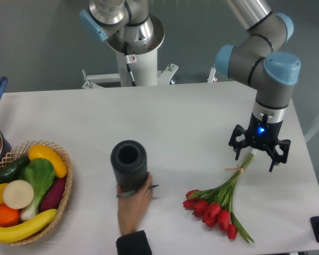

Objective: Pick up the flowers from the table
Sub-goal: 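Lower the open gripper toward the tulip stems, then descend onto the tulip stems and close the gripper around them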

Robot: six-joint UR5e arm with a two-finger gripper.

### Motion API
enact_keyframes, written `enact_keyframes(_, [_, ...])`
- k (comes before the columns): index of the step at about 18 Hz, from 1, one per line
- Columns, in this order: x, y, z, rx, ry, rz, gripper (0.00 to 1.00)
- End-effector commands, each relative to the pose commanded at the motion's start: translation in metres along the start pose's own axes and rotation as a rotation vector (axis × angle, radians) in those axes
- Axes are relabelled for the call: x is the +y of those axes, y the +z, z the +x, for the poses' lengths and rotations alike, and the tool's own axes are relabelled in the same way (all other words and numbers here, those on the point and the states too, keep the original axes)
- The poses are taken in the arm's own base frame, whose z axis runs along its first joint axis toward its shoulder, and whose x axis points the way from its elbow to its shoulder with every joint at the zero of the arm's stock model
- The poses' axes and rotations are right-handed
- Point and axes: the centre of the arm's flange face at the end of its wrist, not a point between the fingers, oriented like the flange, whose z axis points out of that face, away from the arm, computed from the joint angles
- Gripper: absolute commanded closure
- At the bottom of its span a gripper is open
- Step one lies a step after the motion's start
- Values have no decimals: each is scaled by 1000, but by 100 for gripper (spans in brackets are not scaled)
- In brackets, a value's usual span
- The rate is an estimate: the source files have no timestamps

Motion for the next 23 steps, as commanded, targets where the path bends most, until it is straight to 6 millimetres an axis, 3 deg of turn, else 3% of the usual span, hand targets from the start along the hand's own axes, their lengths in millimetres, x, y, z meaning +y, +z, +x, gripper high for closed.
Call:
enact_keyframes(6, [-6, 27, -7, 19, 19, -10, 0])
enact_keyframes(15, [-13, 48, 16, 59, 44, -35, 0])
enact_keyframes(19, [4, 58, 28, 67, 99, -122, 0])
enact_keyframes(23, [8, 61, 31, 68, 111, -149, 0])
